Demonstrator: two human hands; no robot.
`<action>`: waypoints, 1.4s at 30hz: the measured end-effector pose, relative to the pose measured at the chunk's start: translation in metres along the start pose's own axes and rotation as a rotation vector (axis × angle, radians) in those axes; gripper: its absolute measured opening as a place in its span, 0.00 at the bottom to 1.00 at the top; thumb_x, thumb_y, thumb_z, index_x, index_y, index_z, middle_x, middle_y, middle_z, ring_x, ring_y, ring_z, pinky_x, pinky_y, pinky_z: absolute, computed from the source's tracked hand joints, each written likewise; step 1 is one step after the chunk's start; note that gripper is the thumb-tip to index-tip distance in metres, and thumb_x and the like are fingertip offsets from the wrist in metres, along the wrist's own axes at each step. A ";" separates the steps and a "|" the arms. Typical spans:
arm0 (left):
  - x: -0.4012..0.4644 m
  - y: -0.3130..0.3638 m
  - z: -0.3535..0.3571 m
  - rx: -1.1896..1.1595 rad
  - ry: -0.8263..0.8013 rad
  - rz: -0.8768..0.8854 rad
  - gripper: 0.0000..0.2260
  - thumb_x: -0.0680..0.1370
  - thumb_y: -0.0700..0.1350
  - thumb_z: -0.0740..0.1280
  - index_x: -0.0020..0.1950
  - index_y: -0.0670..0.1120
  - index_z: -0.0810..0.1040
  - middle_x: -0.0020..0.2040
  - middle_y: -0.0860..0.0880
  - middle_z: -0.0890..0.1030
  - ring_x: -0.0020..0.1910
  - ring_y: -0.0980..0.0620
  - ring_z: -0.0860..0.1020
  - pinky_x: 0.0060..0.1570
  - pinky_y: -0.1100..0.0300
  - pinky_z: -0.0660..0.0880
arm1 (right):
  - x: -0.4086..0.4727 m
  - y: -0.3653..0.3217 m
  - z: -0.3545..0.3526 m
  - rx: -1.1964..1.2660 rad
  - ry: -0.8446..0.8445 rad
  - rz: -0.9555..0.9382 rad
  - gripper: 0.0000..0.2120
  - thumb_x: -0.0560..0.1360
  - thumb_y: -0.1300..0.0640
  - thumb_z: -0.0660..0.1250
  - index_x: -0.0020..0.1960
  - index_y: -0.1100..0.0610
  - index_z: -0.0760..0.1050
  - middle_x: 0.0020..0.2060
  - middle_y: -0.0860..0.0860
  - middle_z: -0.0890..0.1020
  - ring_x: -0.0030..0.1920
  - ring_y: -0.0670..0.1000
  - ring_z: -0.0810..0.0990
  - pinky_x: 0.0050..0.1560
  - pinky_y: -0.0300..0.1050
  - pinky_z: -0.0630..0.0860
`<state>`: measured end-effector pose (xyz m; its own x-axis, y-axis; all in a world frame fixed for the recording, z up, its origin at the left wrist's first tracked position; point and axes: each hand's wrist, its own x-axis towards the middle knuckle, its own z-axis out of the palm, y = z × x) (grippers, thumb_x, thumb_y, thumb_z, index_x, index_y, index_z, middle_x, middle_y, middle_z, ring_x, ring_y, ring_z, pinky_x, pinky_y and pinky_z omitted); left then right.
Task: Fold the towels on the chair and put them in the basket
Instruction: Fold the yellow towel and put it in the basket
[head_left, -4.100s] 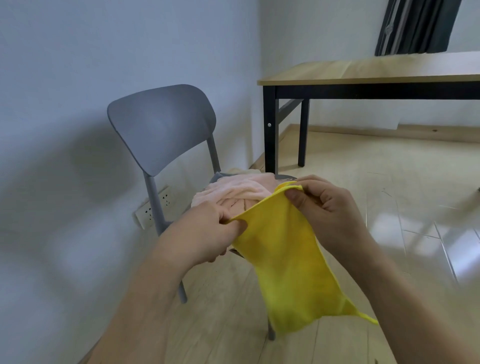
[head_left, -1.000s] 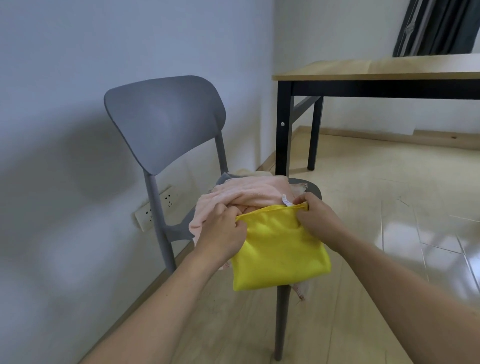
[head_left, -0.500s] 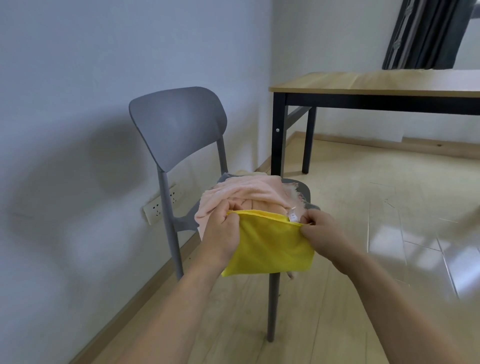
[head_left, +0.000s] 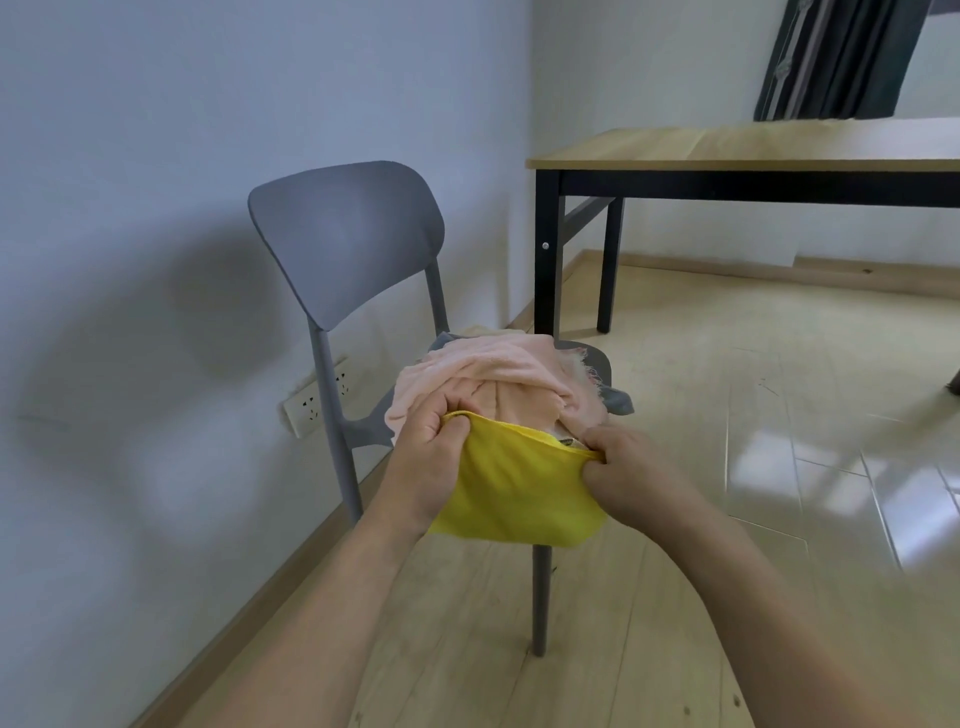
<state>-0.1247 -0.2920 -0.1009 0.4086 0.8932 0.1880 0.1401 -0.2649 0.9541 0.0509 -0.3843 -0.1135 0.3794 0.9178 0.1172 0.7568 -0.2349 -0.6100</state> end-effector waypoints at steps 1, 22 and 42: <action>0.000 0.000 -0.001 0.001 -0.016 0.007 0.08 0.80 0.40 0.59 0.49 0.50 0.76 0.49 0.51 0.76 0.50 0.55 0.73 0.48 0.63 0.68 | -0.001 0.000 0.000 0.047 -0.037 0.001 0.06 0.69 0.67 0.58 0.42 0.60 0.71 0.39 0.51 0.69 0.40 0.57 0.70 0.32 0.41 0.61; -0.006 0.005 -0.005 0.162 -0.222 0.136 0.13 0.76 0.40 0.70 0.54 0.56 0.74 0.48 0.51 0.74 0.48 0.56 0.73 0.44 0.74 0.70 | -0.022 -0.015 -0.003 0.320 -0.591 0.220 0.15 0.78 0.55 0.62 0.65 0.51 0.69 0.60 0.54 0.77 0.59 0.56 0.76 0.63 0.58 0.73; -0.011 0.000 -0.003 0.630 -0.134 0.583 0.09 0.80 0.57 0.56 0.53 0.54 0.71 0.43 0.52 0.80 0.41 0.51 0.77 0.40 0.54 0.75 | -0.020 -0.006 -0.007 0.400 -0.384 0.274 0.22 0.64 0.58 0.58 0.56 0.64 0.73 0.46 0.60 0.77 0.44 0.56 0.75 0.50 0.50 0.74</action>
<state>-0.1314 -0.3006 -0.1023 0.6677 0.5124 0.5400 0.3325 -0.8543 0.3995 0.0421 -0.4037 -0.1065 0.2567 0.9083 -0.3302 0.3727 -0.4083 -0.8333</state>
